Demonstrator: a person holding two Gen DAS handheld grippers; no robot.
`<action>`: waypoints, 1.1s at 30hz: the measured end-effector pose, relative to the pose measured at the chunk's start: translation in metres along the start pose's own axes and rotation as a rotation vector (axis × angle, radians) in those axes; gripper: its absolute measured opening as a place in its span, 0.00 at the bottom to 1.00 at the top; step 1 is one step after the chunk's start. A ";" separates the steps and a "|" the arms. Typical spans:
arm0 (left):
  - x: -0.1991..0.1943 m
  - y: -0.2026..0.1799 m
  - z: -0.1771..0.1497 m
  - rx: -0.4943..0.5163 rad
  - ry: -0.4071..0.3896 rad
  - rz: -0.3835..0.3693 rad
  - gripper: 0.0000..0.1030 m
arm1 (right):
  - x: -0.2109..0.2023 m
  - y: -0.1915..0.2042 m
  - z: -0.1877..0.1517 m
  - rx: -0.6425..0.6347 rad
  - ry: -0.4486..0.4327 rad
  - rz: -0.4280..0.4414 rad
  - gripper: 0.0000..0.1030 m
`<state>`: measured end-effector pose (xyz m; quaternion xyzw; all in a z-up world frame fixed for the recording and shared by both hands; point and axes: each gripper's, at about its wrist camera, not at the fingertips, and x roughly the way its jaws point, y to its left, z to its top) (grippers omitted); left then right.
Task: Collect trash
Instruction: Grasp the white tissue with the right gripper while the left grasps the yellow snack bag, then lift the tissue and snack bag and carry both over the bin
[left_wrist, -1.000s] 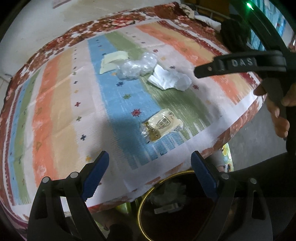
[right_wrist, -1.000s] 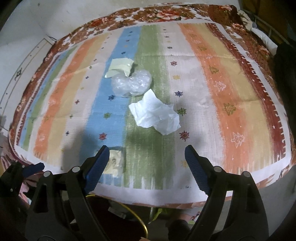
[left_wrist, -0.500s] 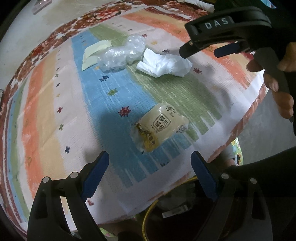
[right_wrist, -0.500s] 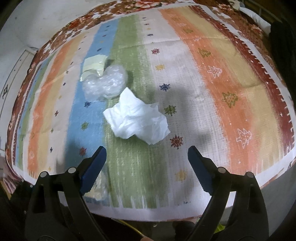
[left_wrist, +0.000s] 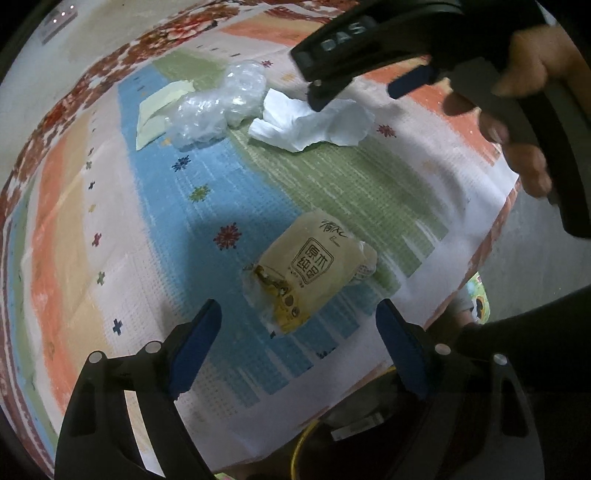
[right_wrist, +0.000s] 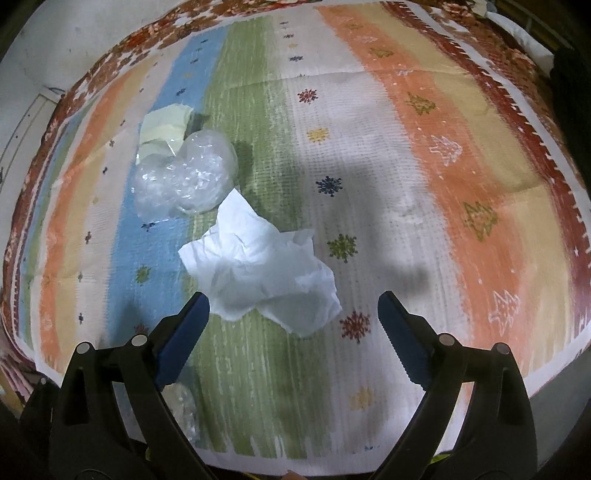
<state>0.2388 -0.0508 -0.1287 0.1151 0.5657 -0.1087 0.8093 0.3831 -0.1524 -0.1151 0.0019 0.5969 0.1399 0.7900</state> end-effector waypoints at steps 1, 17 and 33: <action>0.001 0.001 0.000 -0.001 0.003 -0.004 0.80 | 0.002 0.002 0.002 -0.010 0.004 -0.001 0.80; 0.017 0.001 0.011 -0.022 0.051 -0.026 0.21 | 0.037 0.008 0.010 -0.053 0.114 0.002 0.21; -0.032 0.016 0.012 -0.181 -0.028 -0.083 0.16 | -0.018 -0.002 -0.001 -0.129 0.049 0.034 0.12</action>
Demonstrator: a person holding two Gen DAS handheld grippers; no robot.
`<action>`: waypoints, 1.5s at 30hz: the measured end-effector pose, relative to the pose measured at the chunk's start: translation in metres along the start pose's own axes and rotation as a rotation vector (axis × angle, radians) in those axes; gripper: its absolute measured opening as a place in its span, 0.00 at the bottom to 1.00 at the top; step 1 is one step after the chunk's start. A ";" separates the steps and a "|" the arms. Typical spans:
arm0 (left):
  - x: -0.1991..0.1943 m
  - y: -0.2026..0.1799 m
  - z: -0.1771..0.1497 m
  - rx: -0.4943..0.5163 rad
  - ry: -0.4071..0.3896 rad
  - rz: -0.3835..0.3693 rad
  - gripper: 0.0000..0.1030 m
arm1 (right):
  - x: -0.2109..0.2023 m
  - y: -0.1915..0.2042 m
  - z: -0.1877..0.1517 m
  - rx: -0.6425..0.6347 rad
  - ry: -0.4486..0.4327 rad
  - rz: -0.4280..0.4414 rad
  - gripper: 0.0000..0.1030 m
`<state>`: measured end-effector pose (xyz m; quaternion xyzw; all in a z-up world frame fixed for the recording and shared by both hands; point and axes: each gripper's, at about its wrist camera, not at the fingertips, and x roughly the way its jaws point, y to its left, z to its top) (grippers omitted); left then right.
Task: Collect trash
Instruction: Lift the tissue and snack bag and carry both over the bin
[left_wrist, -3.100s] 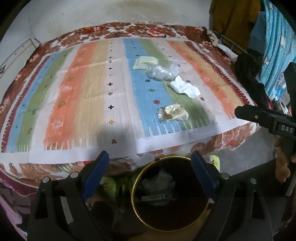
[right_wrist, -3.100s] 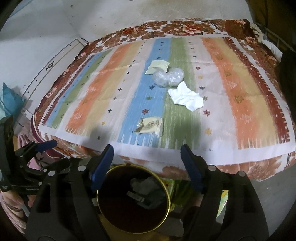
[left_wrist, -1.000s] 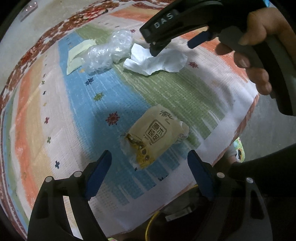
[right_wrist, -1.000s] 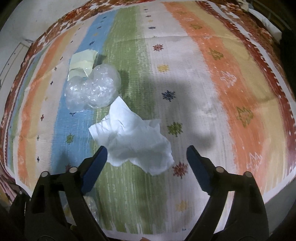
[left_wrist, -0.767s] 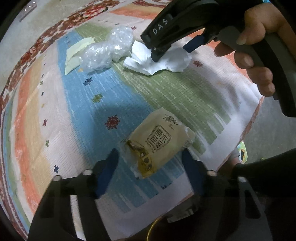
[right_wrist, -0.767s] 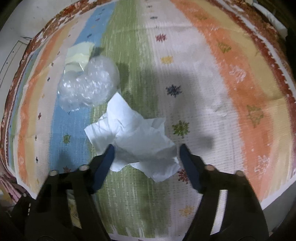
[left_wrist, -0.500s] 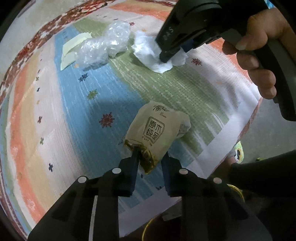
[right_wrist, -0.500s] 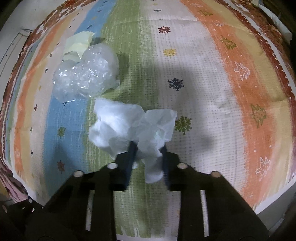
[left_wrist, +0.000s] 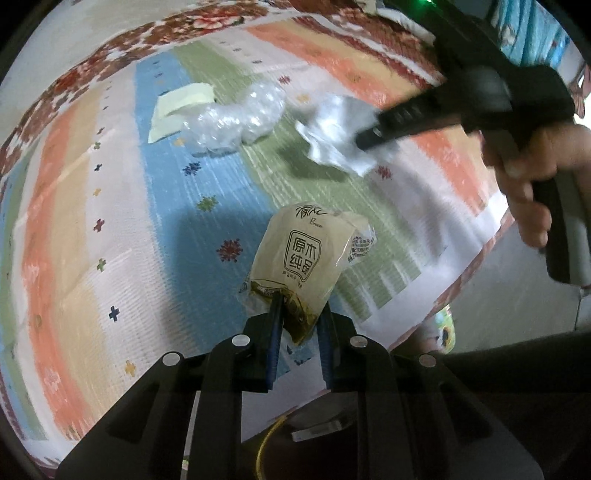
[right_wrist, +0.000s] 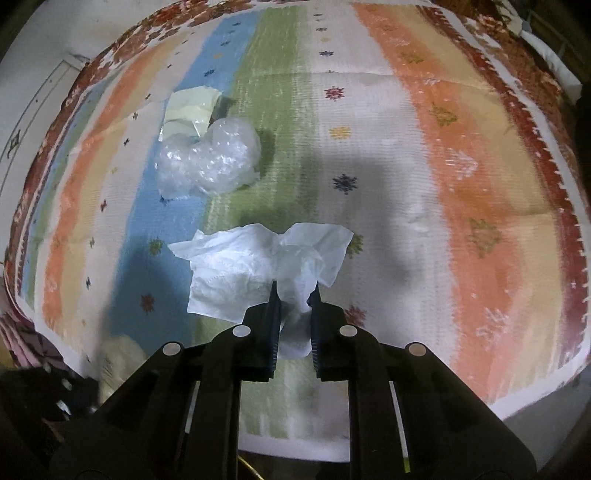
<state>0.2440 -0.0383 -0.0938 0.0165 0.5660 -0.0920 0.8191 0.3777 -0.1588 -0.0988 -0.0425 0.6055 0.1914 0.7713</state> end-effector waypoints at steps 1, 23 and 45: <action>-0.001 0.003 -0.001 -0.017 -0.001 0.003 0.16 | -0.003 -0.001 -0.002 -0.012 -0.005 -0.014 0.12; -0.098 0.039 -0.025 -0.248 -0.156 -0.044 0.16 | -0.088 0.019 -0.060 -0.084 -0.120 -0.008 0.12; -0.142 0.028 -0.075 -0.322 -0.250 -0.143 0.16 | -0.139 0.063 -0.125 -0.177 -0.203 0.088 0.12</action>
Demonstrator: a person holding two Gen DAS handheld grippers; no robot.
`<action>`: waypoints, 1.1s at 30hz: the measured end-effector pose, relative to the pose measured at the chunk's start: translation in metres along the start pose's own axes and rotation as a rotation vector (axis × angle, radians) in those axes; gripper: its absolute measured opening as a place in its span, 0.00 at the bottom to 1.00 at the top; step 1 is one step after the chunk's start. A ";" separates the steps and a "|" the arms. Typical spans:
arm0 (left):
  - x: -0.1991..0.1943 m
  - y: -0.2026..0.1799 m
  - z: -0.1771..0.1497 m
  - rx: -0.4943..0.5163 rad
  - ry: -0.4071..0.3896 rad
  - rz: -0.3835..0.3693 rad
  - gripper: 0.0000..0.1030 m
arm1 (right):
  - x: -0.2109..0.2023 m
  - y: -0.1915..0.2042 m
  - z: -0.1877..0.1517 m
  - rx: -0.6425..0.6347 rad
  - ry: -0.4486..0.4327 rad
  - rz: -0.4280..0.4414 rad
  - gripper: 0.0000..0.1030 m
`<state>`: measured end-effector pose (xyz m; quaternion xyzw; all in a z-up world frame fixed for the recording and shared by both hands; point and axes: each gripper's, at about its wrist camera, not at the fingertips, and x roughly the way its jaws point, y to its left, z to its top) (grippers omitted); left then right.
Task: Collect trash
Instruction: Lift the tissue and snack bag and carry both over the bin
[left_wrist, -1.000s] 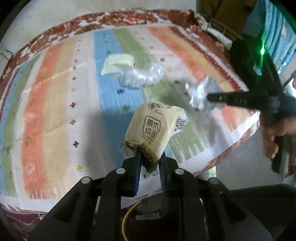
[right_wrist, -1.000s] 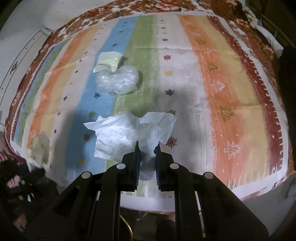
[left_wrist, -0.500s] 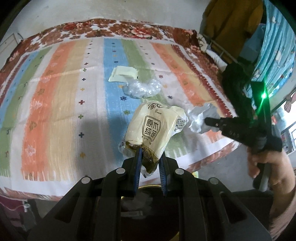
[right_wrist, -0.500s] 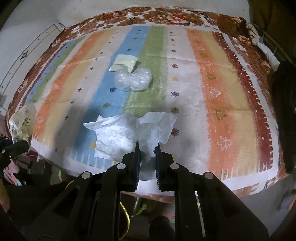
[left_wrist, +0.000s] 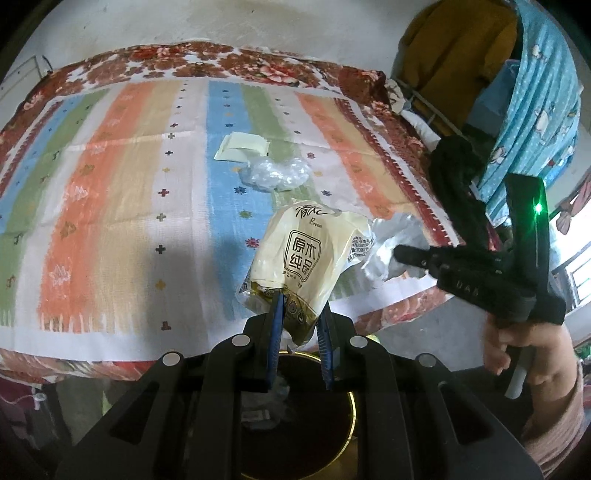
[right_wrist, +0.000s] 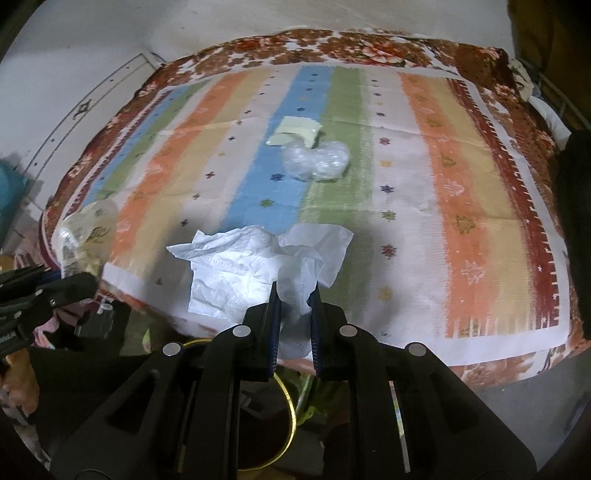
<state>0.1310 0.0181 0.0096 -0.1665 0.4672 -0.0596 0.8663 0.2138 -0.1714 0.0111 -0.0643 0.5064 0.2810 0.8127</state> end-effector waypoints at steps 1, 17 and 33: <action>-0.003 0.000 -0.002 -0.005 -0.007 -0.005 0.16 | -0.001 0.003 -0.003 -0.007 -0.001 0.002 0.12; -0.016 0.002 -0.035 -0.014 -0.020 -0.034 0.17 | -0.015 0.043 -0.049 -0.058 -0.019 0.038 0.12; -0.032 0.002 -0.077 -0.004 -0.034 -0.100 0.16 | -0.032 0.052 -0.088 -0.027 -0.063 0.086 0.13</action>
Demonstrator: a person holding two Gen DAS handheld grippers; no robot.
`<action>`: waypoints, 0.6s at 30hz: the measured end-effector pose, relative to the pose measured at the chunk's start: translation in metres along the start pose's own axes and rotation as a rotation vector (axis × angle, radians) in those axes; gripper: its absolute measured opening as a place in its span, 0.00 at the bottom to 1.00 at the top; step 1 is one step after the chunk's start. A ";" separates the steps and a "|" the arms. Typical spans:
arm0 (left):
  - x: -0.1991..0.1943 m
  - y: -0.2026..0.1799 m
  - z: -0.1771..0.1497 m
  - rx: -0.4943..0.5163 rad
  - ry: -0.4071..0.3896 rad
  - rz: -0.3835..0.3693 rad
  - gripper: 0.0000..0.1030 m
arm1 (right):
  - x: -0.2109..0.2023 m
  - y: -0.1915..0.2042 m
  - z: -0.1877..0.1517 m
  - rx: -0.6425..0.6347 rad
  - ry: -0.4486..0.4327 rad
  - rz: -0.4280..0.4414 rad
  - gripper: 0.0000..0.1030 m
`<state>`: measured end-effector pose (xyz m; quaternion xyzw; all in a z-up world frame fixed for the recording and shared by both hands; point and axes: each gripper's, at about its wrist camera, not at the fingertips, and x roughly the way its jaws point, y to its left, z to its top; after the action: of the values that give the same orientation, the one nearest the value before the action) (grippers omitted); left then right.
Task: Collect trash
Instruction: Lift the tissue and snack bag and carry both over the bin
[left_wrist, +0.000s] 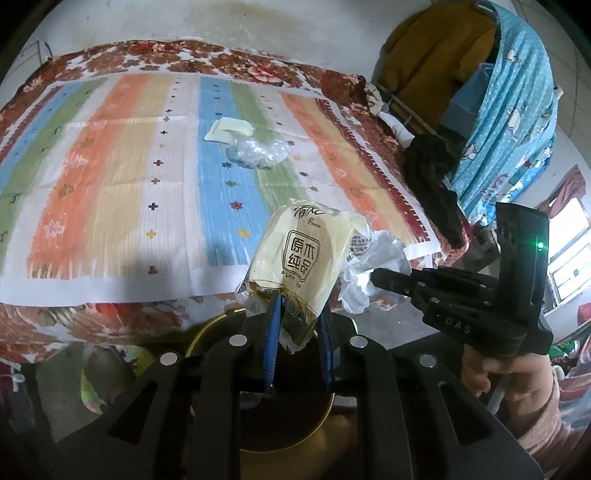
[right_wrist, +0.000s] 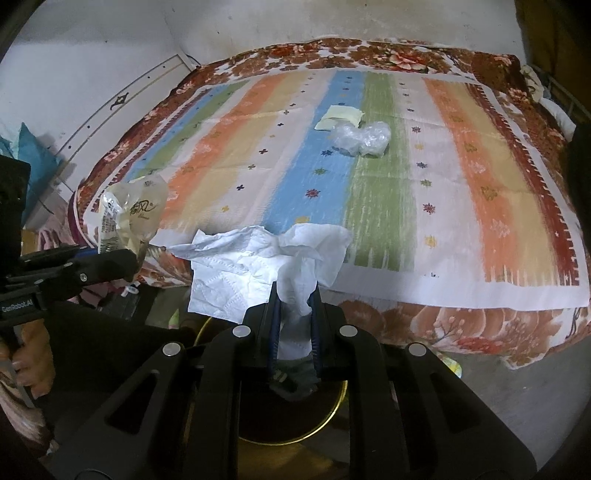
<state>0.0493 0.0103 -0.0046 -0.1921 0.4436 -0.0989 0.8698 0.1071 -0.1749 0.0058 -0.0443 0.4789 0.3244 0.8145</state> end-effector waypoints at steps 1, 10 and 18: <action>-0.002 0.000 -0.002 -0.002 -0.006 -0.011 0.16 | -0.002 0.001 -0.002 -0.002 -0.006 -0.002 0.13; -0.017 -0.001 -0.025 -0.002 -0.058 -0.056 0.17 | -0.013 0.013 -0.029 -0.017 -0.037 0.019 0.14; -0.025 0.007 -0.051 -0.026 -0.058 -0.038 0.16 | -0.018 0.020 -0.064 -0.004 -0.031 0.030 0.14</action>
<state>-0.0061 0.0123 -0.0164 -0.2146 0.4157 -0.1043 0.8777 0.0420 -0.1925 -0.0095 -0.0340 0.4663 0.3383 0.8167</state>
